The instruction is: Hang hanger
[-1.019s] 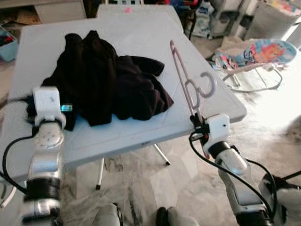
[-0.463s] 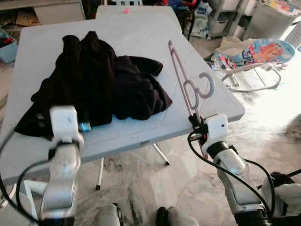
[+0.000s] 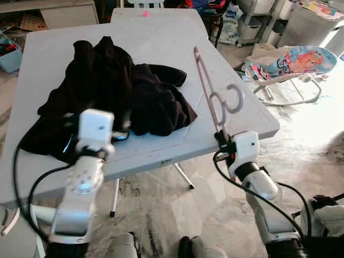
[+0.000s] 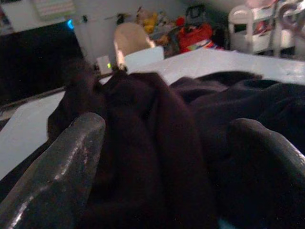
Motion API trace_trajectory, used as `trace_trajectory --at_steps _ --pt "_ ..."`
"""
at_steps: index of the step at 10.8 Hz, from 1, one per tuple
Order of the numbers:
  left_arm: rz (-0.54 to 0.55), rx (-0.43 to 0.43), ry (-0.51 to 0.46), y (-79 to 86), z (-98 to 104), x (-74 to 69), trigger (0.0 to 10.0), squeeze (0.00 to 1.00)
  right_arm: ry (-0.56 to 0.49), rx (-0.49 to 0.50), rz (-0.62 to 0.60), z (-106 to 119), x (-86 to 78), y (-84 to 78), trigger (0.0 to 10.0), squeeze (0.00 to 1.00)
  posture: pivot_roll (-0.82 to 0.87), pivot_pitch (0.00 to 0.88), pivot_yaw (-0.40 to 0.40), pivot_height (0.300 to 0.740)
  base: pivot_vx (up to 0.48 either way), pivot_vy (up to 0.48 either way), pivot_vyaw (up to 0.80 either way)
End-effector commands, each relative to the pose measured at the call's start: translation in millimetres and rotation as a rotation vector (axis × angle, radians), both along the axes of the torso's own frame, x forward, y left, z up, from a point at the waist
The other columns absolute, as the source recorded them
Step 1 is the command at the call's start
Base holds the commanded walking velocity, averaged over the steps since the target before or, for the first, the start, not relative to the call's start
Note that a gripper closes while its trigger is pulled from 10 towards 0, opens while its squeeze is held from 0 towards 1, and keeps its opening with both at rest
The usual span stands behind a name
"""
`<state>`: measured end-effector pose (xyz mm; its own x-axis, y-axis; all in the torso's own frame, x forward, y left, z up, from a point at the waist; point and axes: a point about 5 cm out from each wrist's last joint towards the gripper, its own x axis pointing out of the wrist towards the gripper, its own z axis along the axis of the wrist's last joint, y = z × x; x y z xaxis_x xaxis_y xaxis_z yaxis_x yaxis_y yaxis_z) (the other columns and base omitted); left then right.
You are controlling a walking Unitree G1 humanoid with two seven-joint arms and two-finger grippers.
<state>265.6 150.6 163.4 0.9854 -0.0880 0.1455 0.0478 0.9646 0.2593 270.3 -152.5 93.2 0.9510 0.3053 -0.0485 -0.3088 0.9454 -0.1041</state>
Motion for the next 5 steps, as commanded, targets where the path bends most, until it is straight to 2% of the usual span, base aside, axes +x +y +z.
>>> trace_trajectory --at_steps 1,2,3,5 --pt "-0.019 0.022 -0.016 -4.2 2.9 -2.1 10.0 0.0 0.059 0.0 0.007 -11.9 -5.6 2.2 10.0 0.0 -0.01 0.064 -0.024 0.74 0.0 0.0 0.0" --pt "-0.002 -0.002 -0.003 -4.0 -0.1 -4.0 10.0 0.0 0.058 0.003 -0.003 -12.7 -7.1 1.3 10.0 0.0 -0.02 0.063 -0.019 0.74 0.0 0.0 0.0" --pt "0.063 -0.044 0.042 -0.1 -10.5 -6.3 10.0 0.0 0.051 0.007 -0.016 -12.0 -6.7 -0.3 10.0 0.0 -0.03 0.058 -0.014 0.74 0.0 0.0 0.0" --pt "0.12 -0.097 0.059 -1.3 -15.7 -4.7 10.0 0.0 0.046 0.005 -0.026 -10.7 -4.1 -1.7 10.0 0.0 -0.03 0.061 -0.017 0.74 0.0 0.0 0.0"
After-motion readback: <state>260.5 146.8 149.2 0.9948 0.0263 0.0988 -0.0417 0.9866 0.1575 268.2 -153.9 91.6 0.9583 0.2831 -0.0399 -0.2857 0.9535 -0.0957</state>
